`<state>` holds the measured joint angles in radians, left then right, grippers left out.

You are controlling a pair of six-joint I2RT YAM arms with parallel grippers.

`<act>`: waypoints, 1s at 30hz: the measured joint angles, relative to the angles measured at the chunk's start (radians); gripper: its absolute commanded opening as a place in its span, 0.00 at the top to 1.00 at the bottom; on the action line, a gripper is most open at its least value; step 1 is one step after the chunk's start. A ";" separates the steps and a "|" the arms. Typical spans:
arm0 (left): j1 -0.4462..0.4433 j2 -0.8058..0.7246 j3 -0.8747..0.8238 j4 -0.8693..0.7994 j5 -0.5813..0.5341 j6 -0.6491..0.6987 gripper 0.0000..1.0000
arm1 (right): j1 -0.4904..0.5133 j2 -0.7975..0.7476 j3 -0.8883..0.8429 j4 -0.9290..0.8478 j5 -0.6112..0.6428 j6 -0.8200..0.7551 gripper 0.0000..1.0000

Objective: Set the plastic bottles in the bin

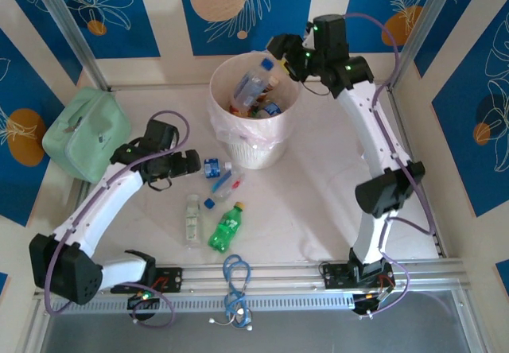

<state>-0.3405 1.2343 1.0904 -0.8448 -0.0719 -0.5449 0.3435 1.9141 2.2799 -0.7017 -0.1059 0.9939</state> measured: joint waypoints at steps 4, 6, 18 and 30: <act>0.000 0.035 0.009 0.005 -0.011 0.050 0.00 | 0.004 0.150 0.261 -0.105 -0.016 -0.019 0.31; 0.000 0.047 0.016 0.005 -0.011 0.079 0.00 | 0.010 0.169 0.300 -0.150 -0.015 -0.031 0.31; 0.000 0.184 0.082 0.044 -0.010 0.210 0.00 | 0.084 -0.161 -0.150 -0.158 0.053 -0.102 0.31; 0.000 0.319 0.147 0.078 0.017 0.297 0.03 | 0.185 -0.669 -0.684 -0.077 0.141 -0.098 0.29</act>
<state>-0.3405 1.5536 1.2377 -0.7666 -0.0551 -0.2478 0.5285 1.2453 1.5963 -0.7784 0.0353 0.8959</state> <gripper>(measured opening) 0.974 0.704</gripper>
